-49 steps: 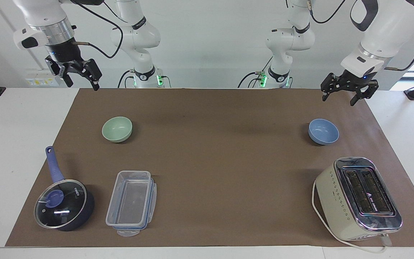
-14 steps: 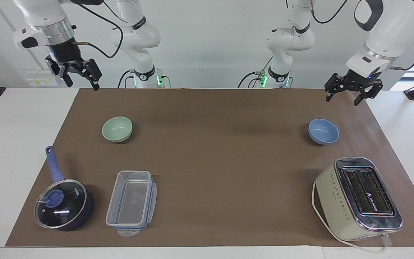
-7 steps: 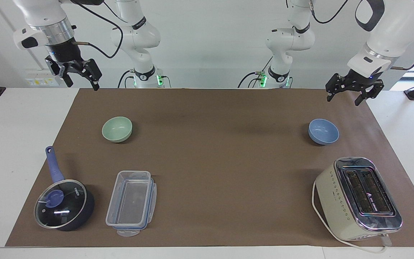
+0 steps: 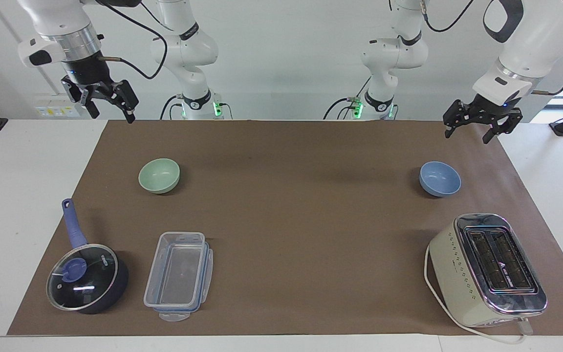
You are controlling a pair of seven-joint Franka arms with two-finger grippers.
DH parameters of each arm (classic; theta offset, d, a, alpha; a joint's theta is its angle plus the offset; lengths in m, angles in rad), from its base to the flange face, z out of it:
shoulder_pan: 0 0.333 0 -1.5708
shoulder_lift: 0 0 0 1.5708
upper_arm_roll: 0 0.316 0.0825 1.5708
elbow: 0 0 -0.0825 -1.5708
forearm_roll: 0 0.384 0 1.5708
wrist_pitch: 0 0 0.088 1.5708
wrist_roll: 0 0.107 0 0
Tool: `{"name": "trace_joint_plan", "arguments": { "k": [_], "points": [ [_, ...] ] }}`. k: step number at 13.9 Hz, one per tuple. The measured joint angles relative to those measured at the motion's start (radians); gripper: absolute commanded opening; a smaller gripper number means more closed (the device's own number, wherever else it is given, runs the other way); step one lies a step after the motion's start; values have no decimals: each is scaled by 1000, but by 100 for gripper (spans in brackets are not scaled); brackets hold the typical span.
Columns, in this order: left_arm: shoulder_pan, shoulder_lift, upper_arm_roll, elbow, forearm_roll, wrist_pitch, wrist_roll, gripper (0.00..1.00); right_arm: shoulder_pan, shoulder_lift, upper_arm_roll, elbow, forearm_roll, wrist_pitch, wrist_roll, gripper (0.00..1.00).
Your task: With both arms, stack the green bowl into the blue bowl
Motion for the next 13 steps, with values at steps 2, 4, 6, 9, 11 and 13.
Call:
{"name": "trace_joint_plan", "arguments": {
  "k": [2, 4, 6, 9, 11, 13],
  "points": [
    [12, 0, 2, -4, 0, 0, 5, 100, 0, 0, 0, 0, 0, 0, 0, 100],
    [32, 1, 3, -12, -1, 0, 29, 100, 0, 0, 0, 0, 0, 0, 0, 100],
    [66, 1, 4, -34, -15, 14, 66, 100, 0, 0, 0, 0, 0, 0, 0, 100],
    [99, -1, 4, -100, -33, 62, 93, 100, 0, 0, 0, 0, 0, 0, 0, 100],
    [103, -4, 3, -147, -51, 100, 95, 100, 0, 0, 0, 0, 0, 0, 0, 100],
    [128, -8, 3, -197, -68, 156, 126, 100, 0, 0, 0, -1, 0, 0, 0, 100]
  ]
}}
